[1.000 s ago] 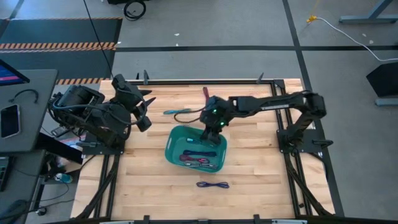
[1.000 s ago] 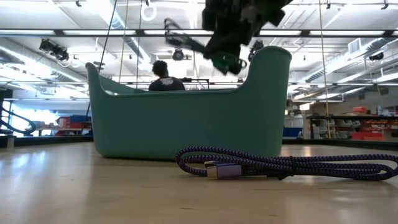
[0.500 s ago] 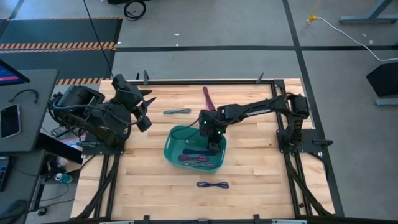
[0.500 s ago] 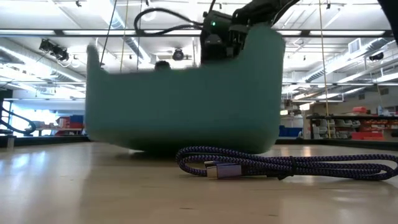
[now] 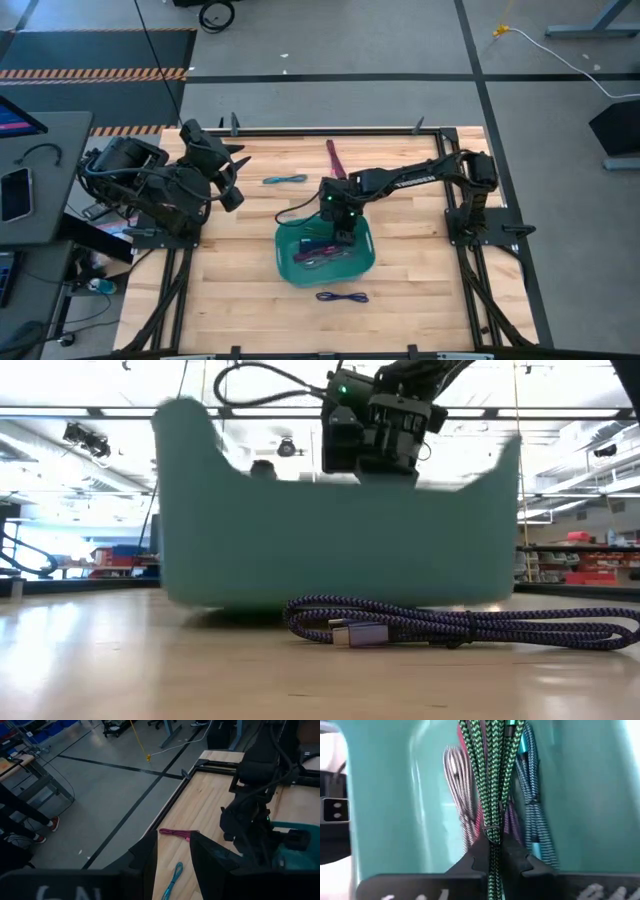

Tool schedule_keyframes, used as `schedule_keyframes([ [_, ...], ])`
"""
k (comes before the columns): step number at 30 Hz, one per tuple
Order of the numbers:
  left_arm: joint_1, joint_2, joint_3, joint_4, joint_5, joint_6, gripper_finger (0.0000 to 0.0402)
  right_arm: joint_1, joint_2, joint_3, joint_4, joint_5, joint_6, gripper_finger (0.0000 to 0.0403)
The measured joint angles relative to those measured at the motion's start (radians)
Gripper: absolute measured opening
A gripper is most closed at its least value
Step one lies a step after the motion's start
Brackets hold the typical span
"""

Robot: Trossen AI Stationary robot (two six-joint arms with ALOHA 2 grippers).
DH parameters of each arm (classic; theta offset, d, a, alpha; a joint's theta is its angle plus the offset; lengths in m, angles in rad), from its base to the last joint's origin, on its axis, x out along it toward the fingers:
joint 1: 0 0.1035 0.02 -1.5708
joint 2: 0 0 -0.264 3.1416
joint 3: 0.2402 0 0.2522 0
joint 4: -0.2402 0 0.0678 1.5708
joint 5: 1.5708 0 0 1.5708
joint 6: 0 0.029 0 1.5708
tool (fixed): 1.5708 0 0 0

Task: Pick and place USB-C Cables
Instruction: Put the green charger cable into the blue bin

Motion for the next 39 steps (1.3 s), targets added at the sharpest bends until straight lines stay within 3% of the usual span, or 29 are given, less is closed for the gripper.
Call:
schedule_keyframes([
  [7, 0.0, 0.0, 0.0, 0.0, 0.0, 0.0, 0.0121, 0.021, -0.002, 0.157, -0.08, 0.035, -0.079, 0.0022],
  [16, 0.0, 0.0, 0.0, 0.0, 0.0, 0.0, 0.0121, 0.059, -0.004, 0.35, -0.308, 0.073, -0.192, 0.0022],
  [21, 0.0, 0.0, 0.0, 0.0, 0.0, 0.0, 0.0121, 0.082, -0.003, 0.359, -0.408, 0.084, -0.219, 0.0022],
  [28, 0.0, 0.0, 0.0, 0.0, 0.0, 0.0, 0.0121, 0.109, -0.002, 0.359, -0.445, 0.208, -0.263, 0.0022],
  [39, 0.0, 0.0, 0.0, 0.0, 0.0, -0.025, 0.0121, 0.116, -0.001, 0.359, -0.444, 0.213, -0.308, 0.0022],
])
